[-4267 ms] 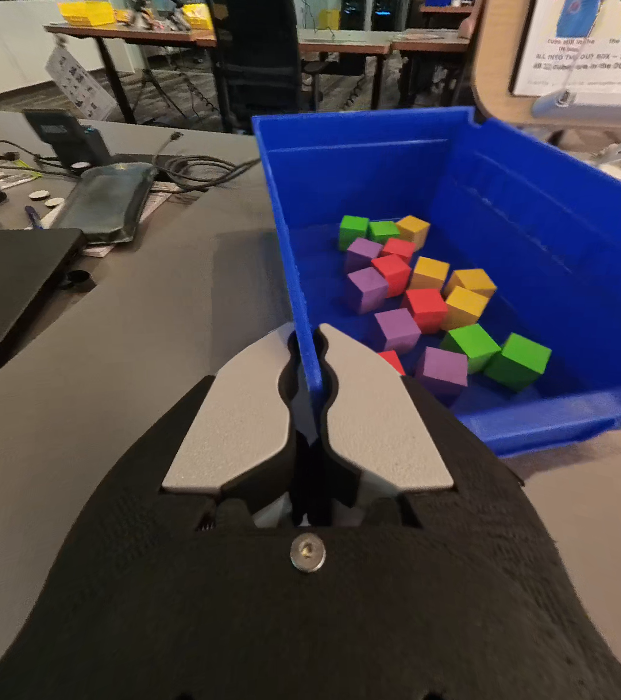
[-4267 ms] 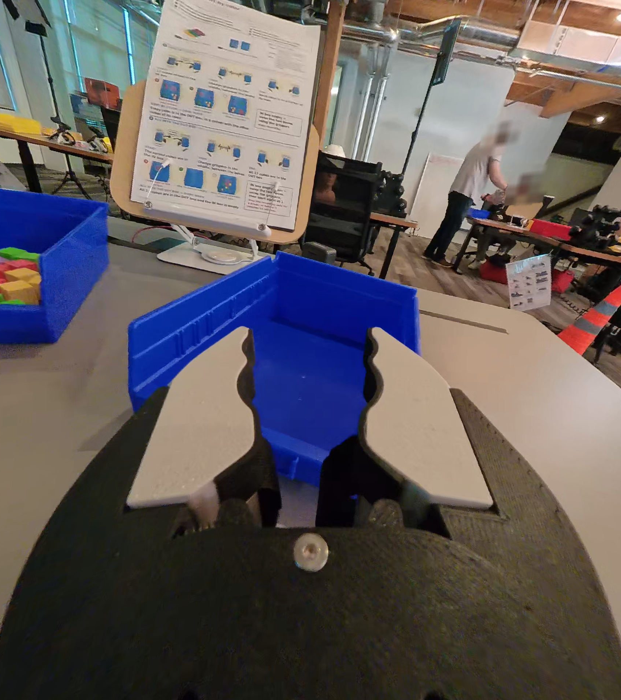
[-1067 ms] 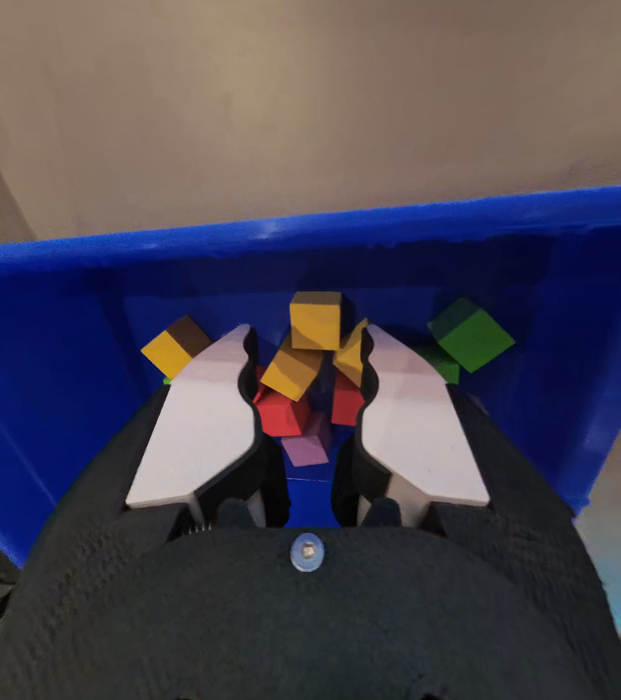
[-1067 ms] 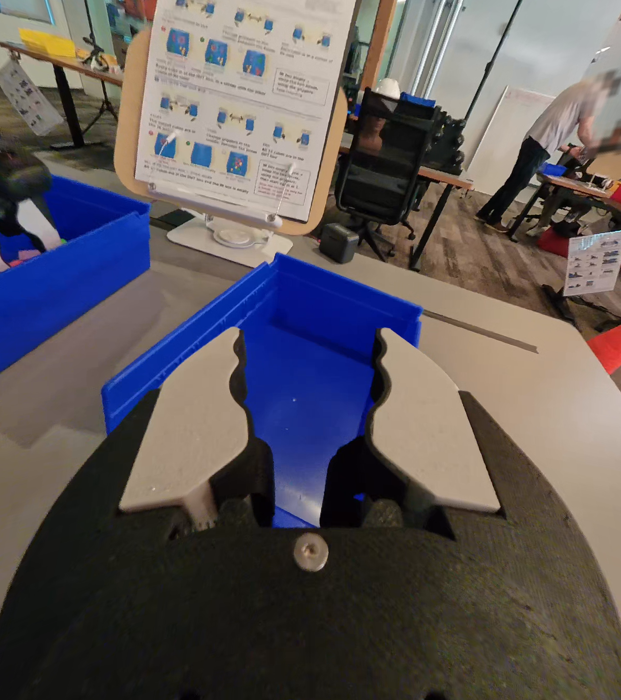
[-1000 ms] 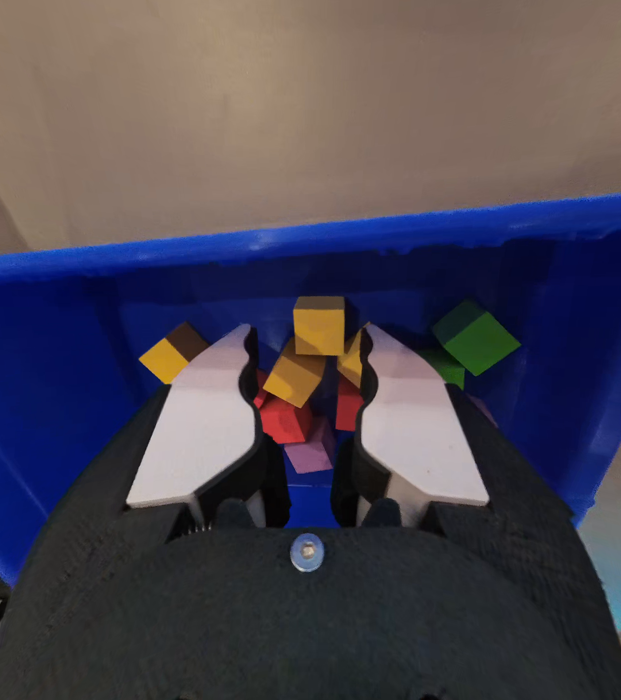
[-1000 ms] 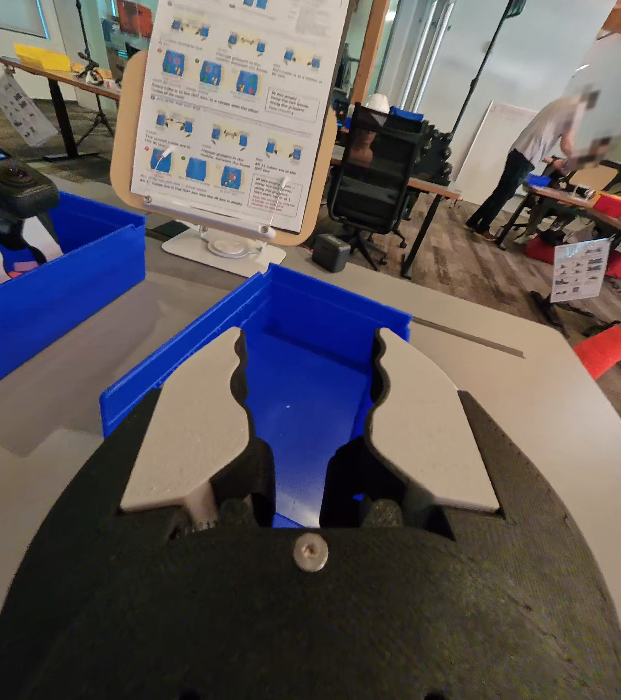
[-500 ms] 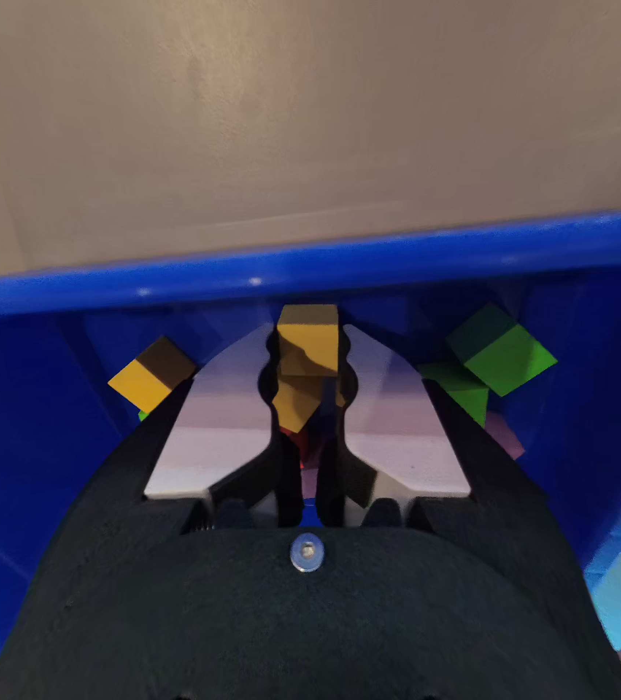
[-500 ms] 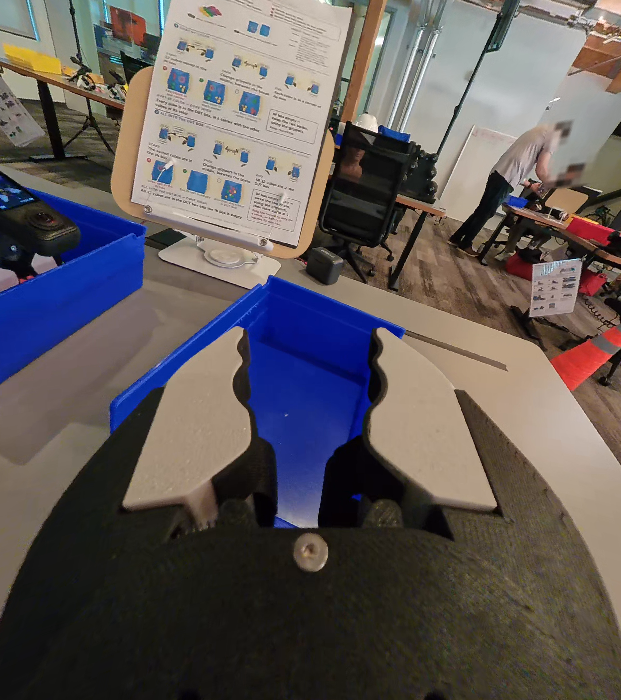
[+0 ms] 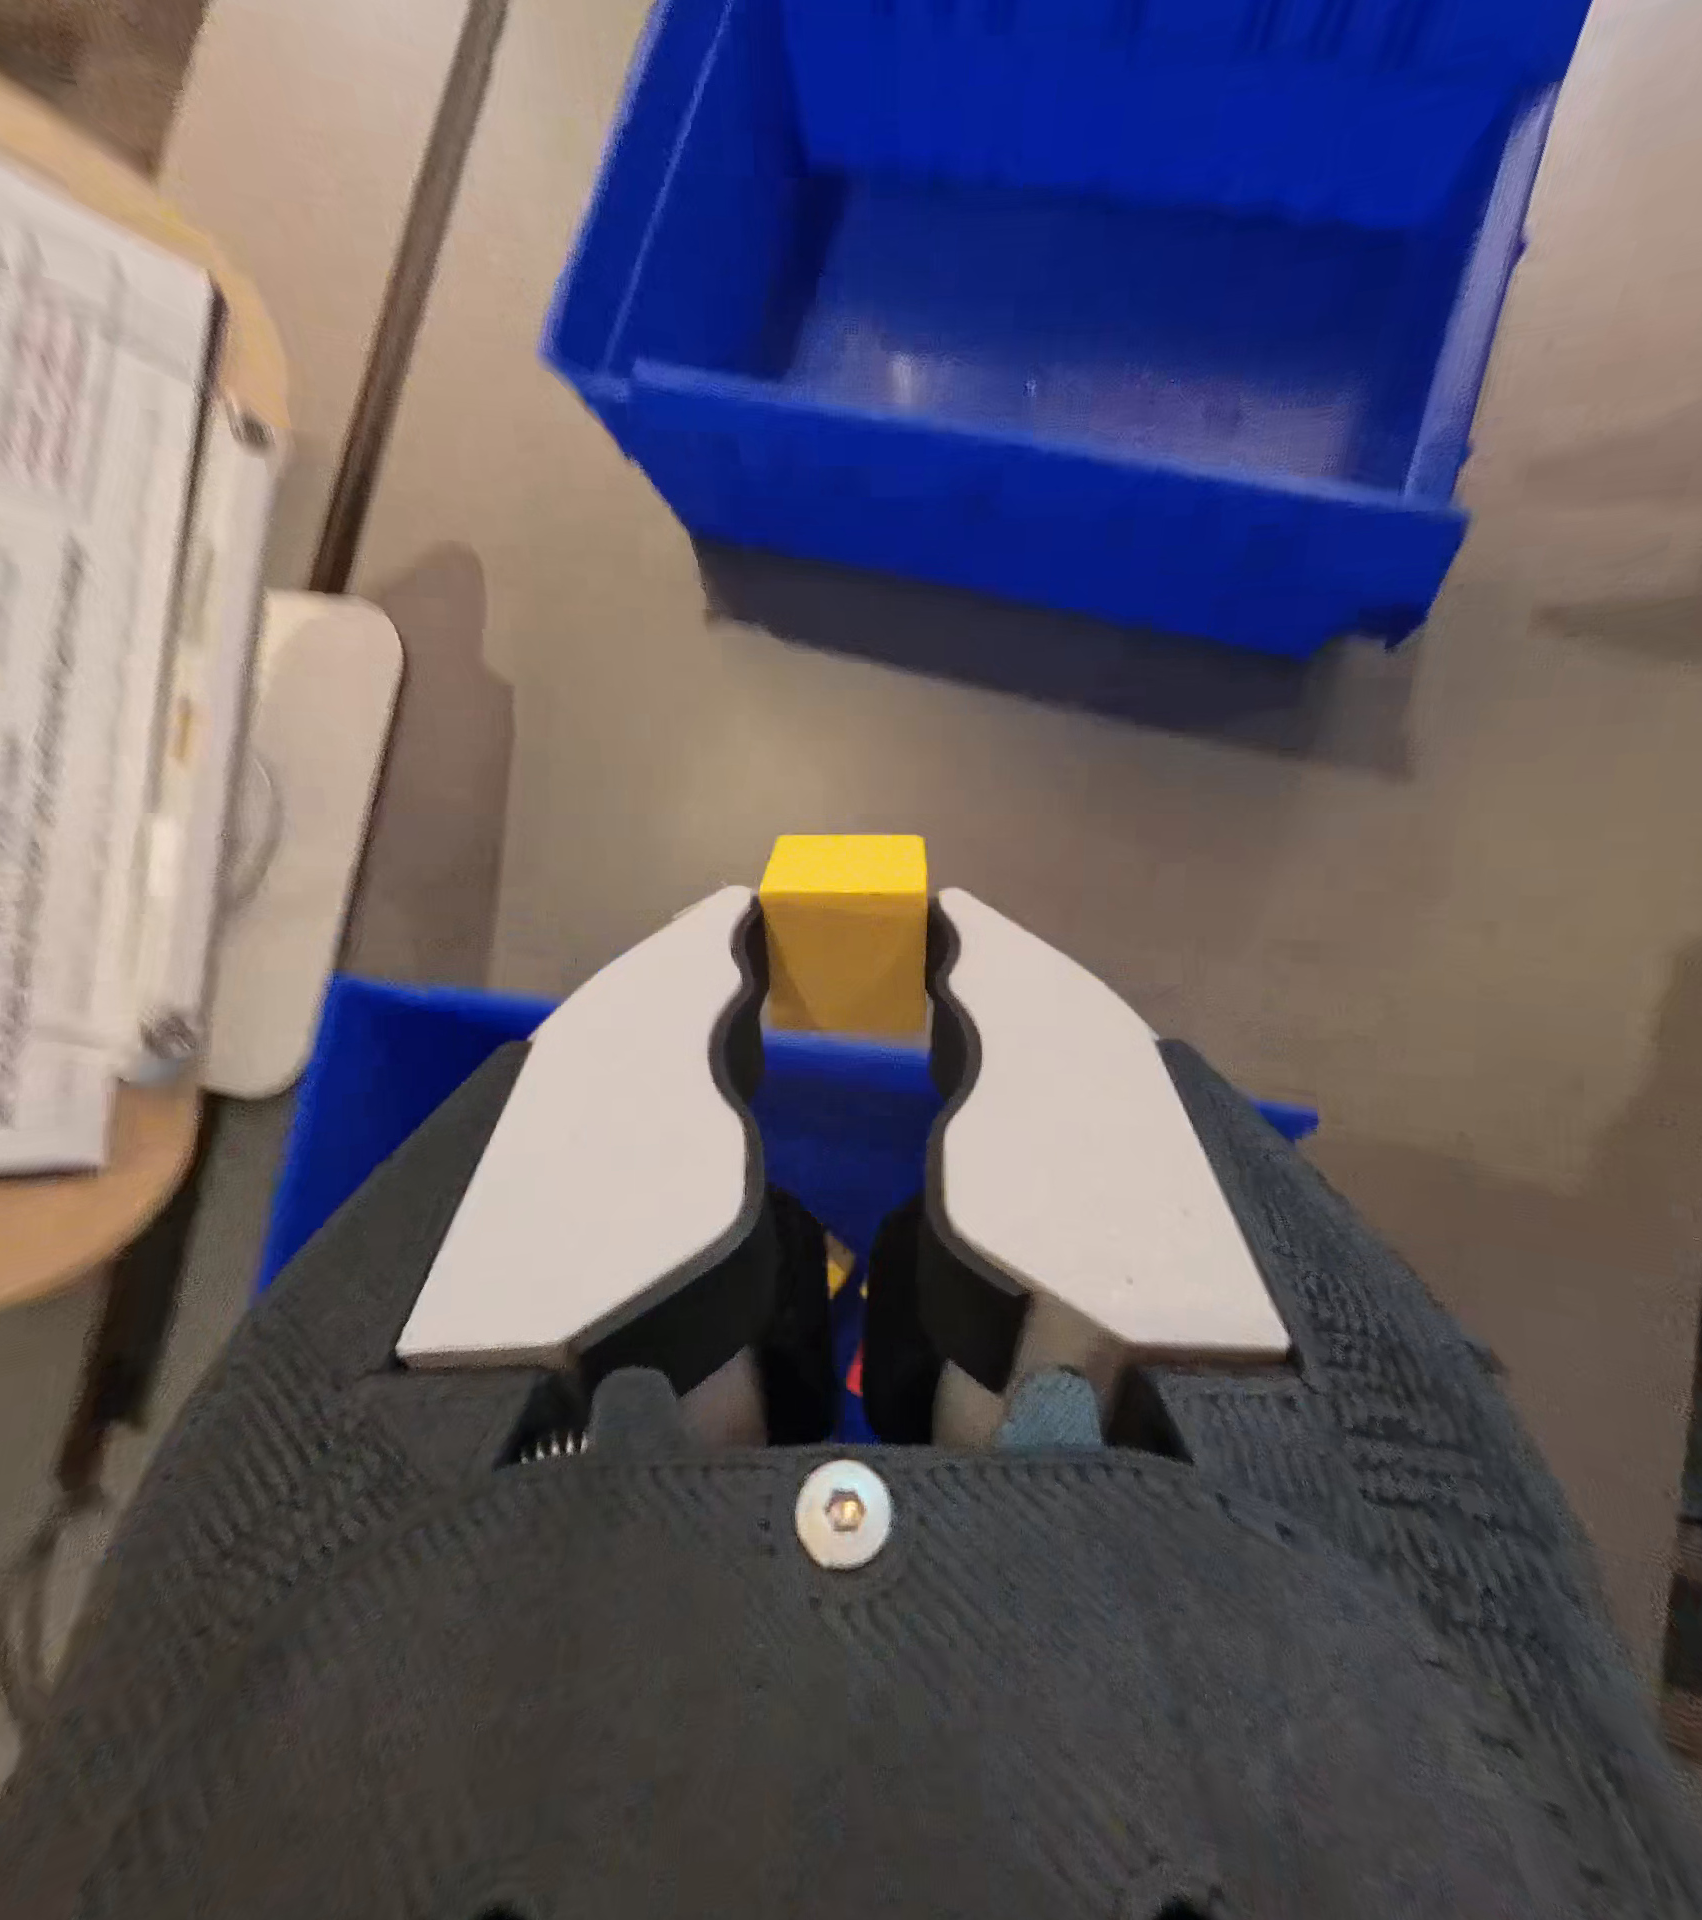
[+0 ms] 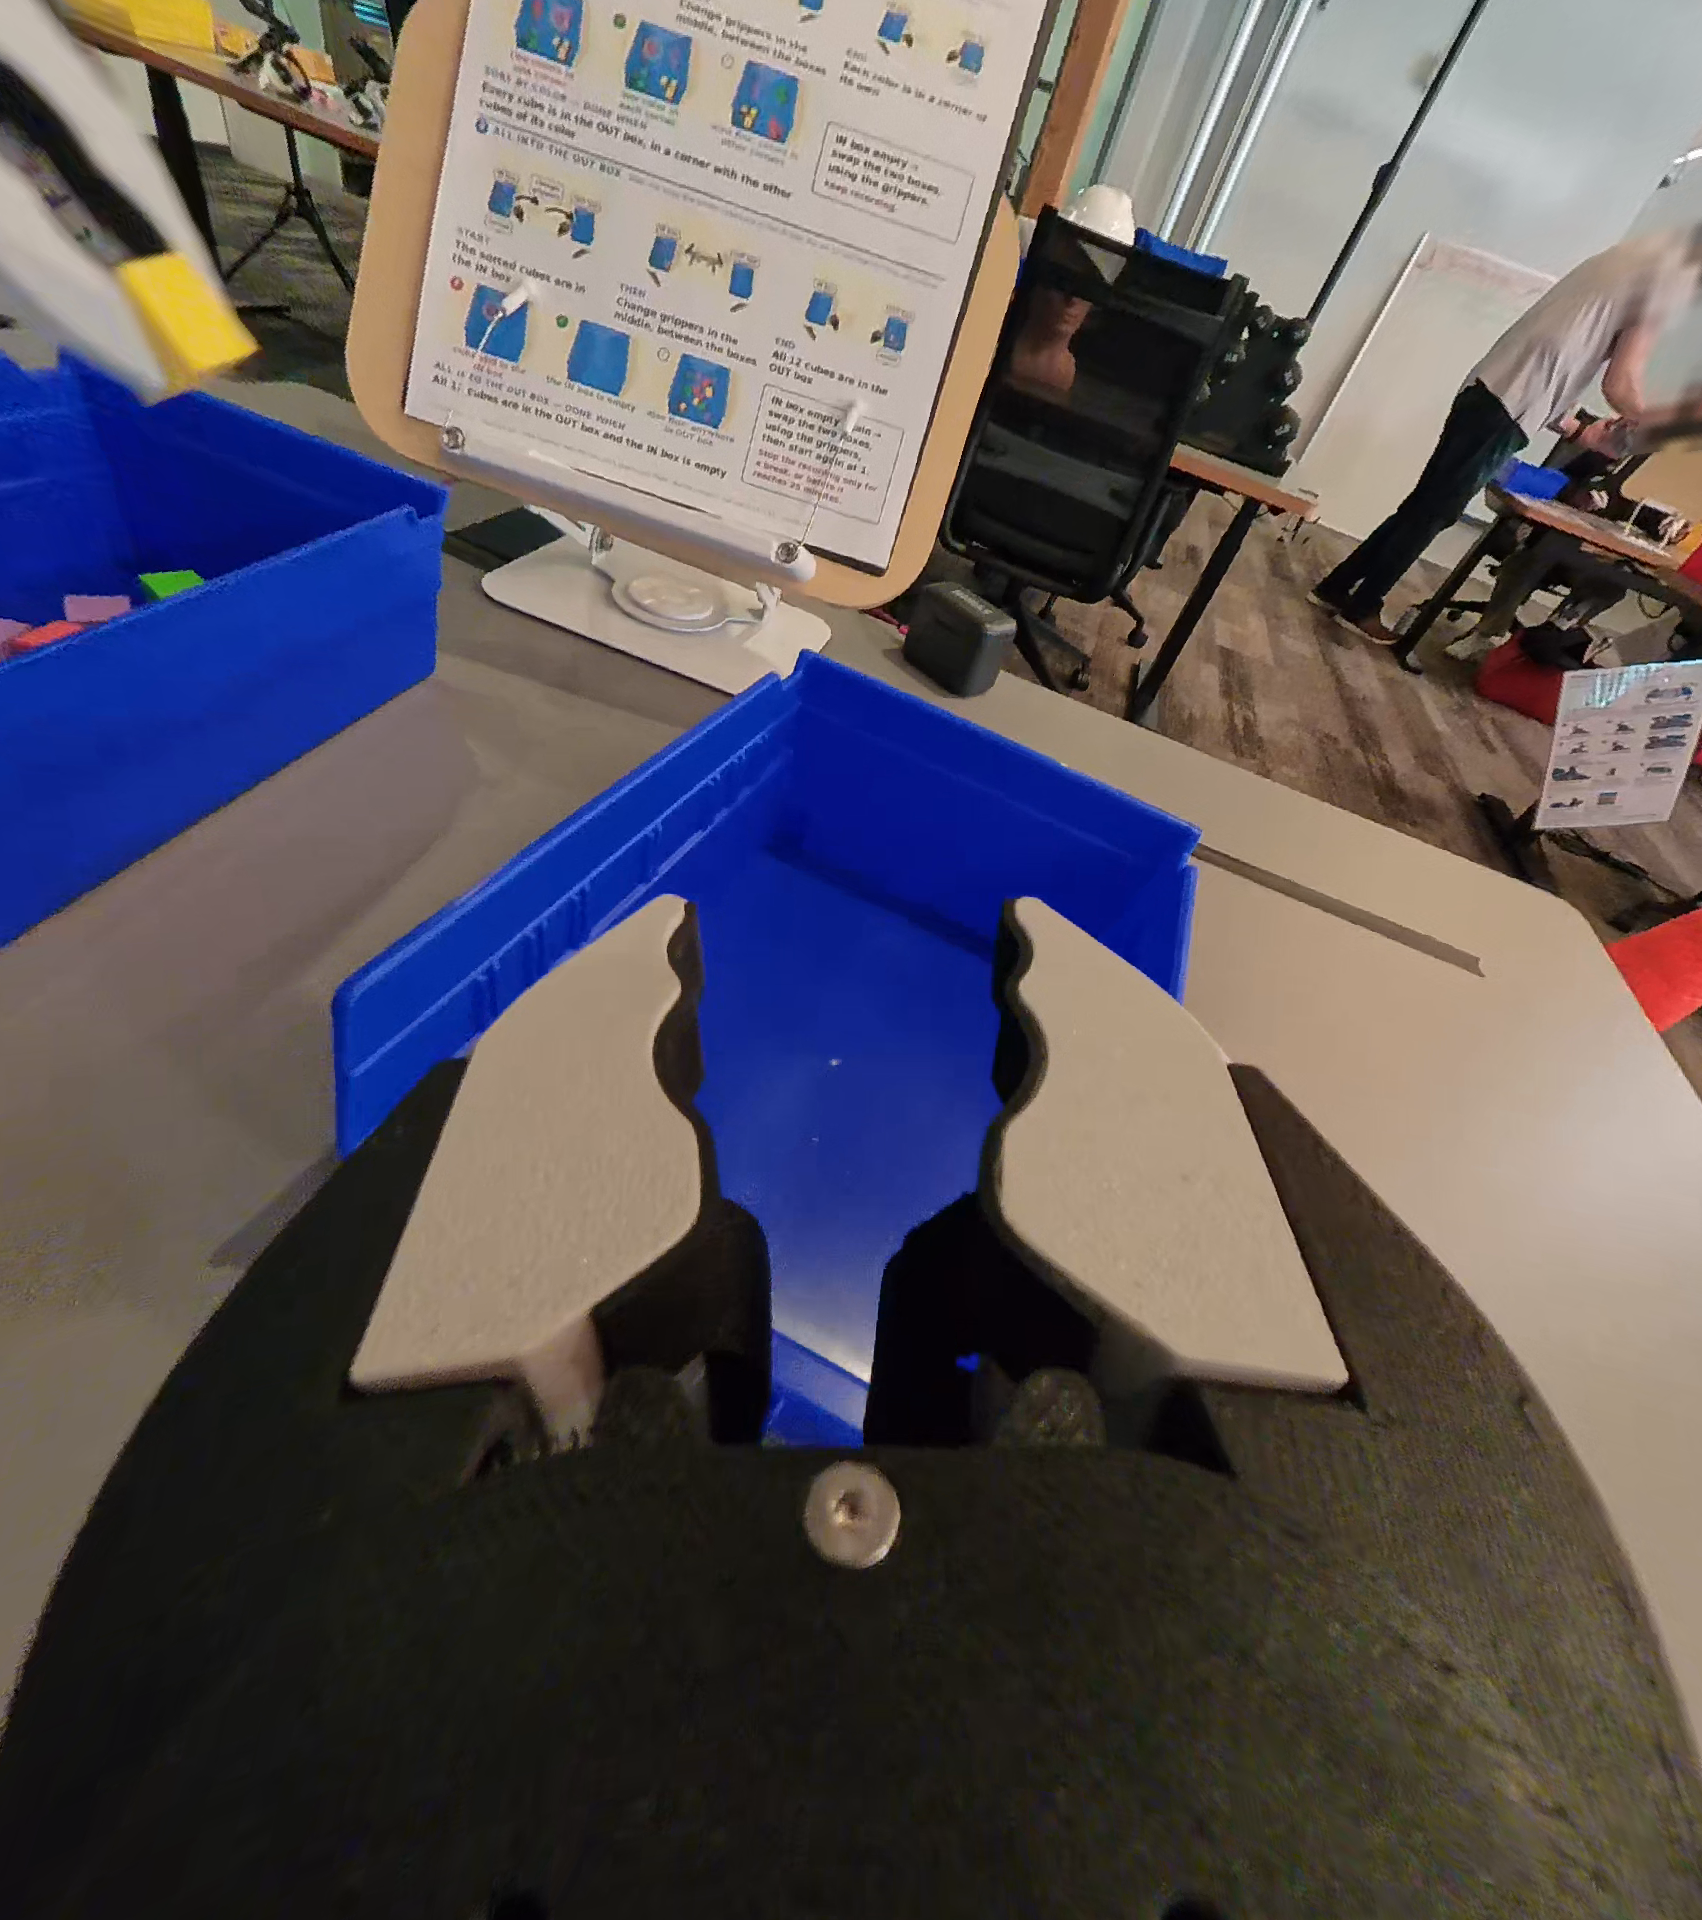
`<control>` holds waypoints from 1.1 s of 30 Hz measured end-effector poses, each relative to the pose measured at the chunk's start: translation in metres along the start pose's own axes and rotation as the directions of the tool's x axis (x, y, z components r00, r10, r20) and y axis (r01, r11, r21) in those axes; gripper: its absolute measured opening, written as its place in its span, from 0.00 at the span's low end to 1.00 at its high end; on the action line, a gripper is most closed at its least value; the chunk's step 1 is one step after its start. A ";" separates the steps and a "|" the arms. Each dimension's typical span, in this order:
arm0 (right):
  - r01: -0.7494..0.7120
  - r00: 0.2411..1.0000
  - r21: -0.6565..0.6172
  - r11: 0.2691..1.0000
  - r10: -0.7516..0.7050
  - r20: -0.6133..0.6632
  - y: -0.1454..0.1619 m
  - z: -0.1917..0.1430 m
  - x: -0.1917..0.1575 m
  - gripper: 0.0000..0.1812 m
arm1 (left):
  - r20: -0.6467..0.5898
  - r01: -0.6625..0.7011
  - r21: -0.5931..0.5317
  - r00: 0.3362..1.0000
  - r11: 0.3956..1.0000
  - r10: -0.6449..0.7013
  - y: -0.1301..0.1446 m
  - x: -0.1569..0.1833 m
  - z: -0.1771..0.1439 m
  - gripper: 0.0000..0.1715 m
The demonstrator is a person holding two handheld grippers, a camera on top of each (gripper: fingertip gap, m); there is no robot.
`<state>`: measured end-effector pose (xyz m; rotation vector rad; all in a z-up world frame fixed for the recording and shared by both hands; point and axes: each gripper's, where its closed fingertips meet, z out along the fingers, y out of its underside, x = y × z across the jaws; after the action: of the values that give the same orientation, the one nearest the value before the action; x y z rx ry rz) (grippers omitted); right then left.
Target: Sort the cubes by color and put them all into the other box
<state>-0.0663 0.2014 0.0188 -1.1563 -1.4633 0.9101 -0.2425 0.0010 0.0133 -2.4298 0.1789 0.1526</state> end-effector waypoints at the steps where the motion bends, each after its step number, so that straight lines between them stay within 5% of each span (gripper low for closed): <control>1: 0.002 1.000 -0.002 1.000 -0.002 0.003 0.001 -0.002 -0.001 0.30 | -0.003 -0.041 -0.010 0.999 0.999 0.041 -0.018 0.001 0.004 0.17; 7: 0.010 1.000 0.005 1.000 -0.010 -0.022 -0.002 -0.021 0.005 0.28 | -0.149 -0.187 -0.042 0.973 0.982 0.179 -0.119 0.024 0.052 0.17; 11: 0.032 0.991 0.148 0.988 -0.050 0.125 -0.022 -0.008 -0.024 0.29 | -0.459 -0.011 0.112 0.886 0.994 0.062 -0.148 0.085 0.045 0.17; 14: 0.260 0.950 0.299 0.918 -0.299 0.093 -0.052 0.001 -0.054 0.27 | -0.710 0.235 0.161 0.703 0.959 -0.053 -0.150 0.124 0.012 0.17; 19: 0.444 0.849 0.448 0.776 -0.525 0.067 -0.088 0.001 -0.101 0.25 | -0.870 0.415 0.048 0.465 0.909 -0.167 -0.134 0.152 -0.019 0.17; 31: 0.415 0.833 0.494 0.764 -0.537 0.130 -0.102 -0.003 -0.132 0.16 | -0.913 0.441 -0.018 0.358 0.898 -0.194 -0.119 0.172 -0.026 0.17; 33: 0.408 0.833 0.509 0.758 -0.538 0.133 -0.106 -0.007 -0.130 0.16 | -0.901 0.499 0.000 0.376 0.867 -0.217 -0.121 0.164 -0.024 0.35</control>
<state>-0.0775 0.0483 0.0868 -0.2740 -1.5435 0.9980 -0.0595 0.0620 0.0825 -1.9420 0.0920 -1.3167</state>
